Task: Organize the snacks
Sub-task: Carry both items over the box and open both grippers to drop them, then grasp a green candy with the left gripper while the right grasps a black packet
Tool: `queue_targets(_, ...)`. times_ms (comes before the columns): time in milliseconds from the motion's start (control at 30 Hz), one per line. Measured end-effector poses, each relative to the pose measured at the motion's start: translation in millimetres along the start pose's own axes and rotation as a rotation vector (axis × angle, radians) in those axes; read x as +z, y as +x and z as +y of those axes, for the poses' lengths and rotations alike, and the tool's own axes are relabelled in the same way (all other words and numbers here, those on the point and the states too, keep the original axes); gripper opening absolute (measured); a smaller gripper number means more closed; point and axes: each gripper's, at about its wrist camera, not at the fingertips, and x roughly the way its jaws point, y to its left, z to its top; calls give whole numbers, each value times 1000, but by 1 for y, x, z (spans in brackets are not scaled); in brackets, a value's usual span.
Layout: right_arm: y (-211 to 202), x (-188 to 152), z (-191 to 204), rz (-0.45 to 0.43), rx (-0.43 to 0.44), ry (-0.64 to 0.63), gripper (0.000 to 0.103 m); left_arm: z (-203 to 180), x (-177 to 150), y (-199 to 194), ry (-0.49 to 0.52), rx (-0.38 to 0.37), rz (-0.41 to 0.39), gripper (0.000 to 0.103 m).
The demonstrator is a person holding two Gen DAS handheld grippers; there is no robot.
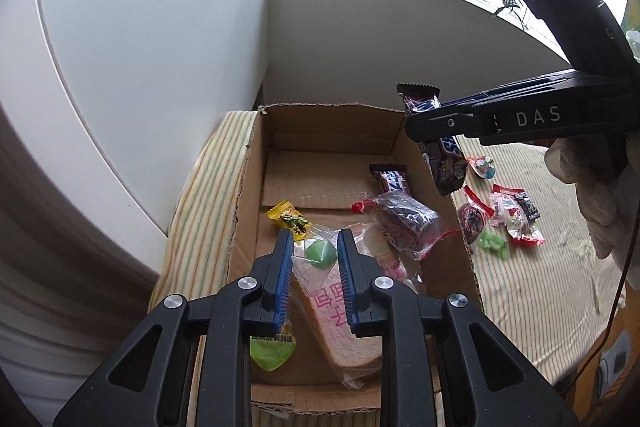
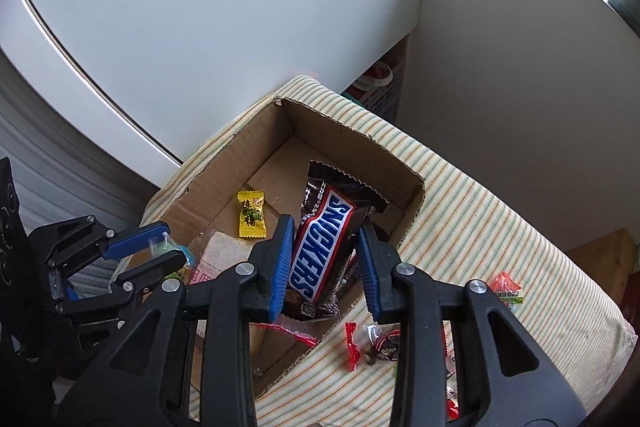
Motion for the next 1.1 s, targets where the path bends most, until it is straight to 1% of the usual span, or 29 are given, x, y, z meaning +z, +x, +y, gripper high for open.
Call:
queue_targets(67,6,3,4,6,6,-12,33,4,0,3,-9,-6,2,21)
queue_targets(133,10,5,8,12,11,-24,33,7,0,7,-19,-7,6,23)
queue_targets(167,11,6,9,14,10,-27,37,8,0,8,-24,-11,5,23)
queue_targets(200,12,6,11,14,11,-31,50,10,0,9,-28,-14,9,29)
queue_targets(233,12,5,12,9,10,-34,58,11,-1,11,-33,-18,13,34)
queue_targets(267,11,5,12,-1,6,-35,71,12,-1,12,-37,-19,15,48)
queue_targets(300,9,5,12,-13,4,-34,76,12,-1,11,-40,-17,11,53)
queue_targets(400,5,5,10,-23,8,-25,80,11,-2,11,-34,-17,11,53)
queue_targets(733,-16,-8,-6,-41,-7,-5,81,-2,-2,3,-11,-23,11,53)
queue_targets(867,-32,-22,-20,-53,-24,5,81,-16,-3,-3,6,-30,1,53)
queue_targets(1000,-48,-42,-42,-61,-37,33,81,-33,-3,-6,19,-49,-3,53)
queue_targets(1100,-59,-58,-60,-64,-63,56,81,-49,-3,-6,34,-68,-5,53)
